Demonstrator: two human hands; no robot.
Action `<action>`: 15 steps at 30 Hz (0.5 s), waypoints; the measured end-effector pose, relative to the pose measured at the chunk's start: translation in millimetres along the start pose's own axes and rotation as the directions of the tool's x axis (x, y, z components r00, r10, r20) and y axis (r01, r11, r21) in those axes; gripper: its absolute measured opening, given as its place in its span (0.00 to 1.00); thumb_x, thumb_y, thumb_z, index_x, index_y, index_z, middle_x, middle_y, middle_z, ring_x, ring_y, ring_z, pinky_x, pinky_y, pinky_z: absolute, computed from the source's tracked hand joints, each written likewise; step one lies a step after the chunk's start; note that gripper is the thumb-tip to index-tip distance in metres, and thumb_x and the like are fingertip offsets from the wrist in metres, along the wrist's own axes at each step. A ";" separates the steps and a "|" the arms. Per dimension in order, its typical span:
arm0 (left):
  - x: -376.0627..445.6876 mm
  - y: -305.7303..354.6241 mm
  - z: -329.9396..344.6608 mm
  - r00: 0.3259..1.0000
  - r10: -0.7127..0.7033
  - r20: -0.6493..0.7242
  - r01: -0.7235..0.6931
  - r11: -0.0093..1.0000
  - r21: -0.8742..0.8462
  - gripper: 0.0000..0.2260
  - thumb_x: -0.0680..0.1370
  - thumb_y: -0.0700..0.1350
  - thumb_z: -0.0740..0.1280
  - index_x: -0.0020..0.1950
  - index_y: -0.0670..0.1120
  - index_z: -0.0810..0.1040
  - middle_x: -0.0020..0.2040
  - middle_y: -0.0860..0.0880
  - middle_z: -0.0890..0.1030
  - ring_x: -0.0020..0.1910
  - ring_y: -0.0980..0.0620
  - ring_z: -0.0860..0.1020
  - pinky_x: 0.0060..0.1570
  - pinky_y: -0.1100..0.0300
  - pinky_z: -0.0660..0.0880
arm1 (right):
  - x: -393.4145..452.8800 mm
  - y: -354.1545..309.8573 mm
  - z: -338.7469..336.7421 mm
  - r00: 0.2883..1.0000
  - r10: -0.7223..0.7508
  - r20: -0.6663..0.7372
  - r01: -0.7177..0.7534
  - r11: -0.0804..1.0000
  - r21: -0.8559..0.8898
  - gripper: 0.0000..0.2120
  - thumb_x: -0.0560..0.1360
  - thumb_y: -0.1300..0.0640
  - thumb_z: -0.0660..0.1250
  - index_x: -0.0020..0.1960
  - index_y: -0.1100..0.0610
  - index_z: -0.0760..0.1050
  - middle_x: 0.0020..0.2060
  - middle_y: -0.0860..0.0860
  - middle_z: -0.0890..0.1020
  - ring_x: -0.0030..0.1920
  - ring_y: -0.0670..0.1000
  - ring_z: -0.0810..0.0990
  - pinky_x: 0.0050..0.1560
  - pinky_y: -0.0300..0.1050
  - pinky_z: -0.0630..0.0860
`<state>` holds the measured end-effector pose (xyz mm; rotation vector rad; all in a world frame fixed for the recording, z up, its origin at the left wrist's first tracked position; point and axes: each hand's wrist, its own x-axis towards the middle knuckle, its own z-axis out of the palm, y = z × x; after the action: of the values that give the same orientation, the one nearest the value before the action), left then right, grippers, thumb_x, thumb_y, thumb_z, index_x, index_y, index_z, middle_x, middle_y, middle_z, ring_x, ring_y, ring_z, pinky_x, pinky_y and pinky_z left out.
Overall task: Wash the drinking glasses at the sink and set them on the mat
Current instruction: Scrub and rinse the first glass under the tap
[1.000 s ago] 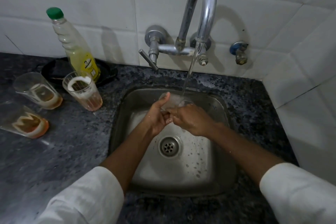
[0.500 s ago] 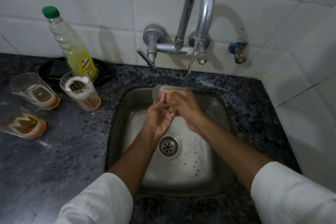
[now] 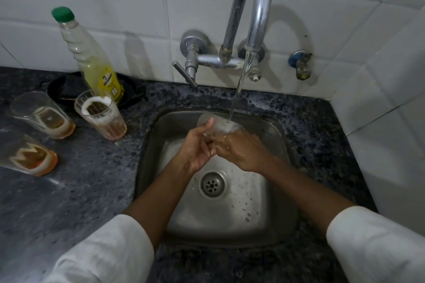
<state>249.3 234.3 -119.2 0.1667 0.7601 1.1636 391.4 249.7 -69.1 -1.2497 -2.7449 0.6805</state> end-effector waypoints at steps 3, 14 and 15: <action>-6.6 -9.2 15.8 0.981 0.093 -0.171 -0.079 0.993 0.088 0.07 0.76 0.45 0.71 0.43 0.42 0.83 0.42 0.43 0.84 0.39 0.49 0.83 0.40 0.59 0.82 | 0.2 -3.8 7.5 0.937 0.348 -0.003 -0.179 0.490 0.853 0.09 0.75 0.58 0.64 0.52 0.57 0.80 0.49 0.55 0.85 0.51 0.54 0.83 0.49 0.48 0.76; -28.5 -12.8 30.7 0.667 0.714 0.215 -0.466 0.173 0.868 0.27 0.63 0.45 0.81 0.57 0.50 0.72 0.46 0.57 0.82 0.43 0.62 0.81 0.44 0.65 0.79 | 24.3 -17.9 38.1 0.684 0.636 0.359 0.126 -0.587 0.800 0.18 0.77 0.48 0.61 0.43 0.61 0.83 0.39 0.57 0.85 0.41 0.54 0.84 0.50 0.47 0.79; -31.0 -9.9 29.7 0.710 0.670 0.214 -0.485 0.245 0.840 0.28 0.63 0.42 0.80 0.58 0.49 0.72 0.48 0.56 0.82 0.45 0.62 0.81 0.47 0.63 0.79 | 25.8 -16.8 33.3 0.696 0.639 0.327 0.132 -0.561 0.817 0.17 0.77 0.49 0.62 0.44 0.61 0.82 0.39 0.57 0.84 0.40 0.54 0.83 0.49 0.48 0.79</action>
<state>269.6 210.7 -88.0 1.3443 1.5191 1.4033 354.8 246.5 -95.7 -1.1503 -0.1134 1.7945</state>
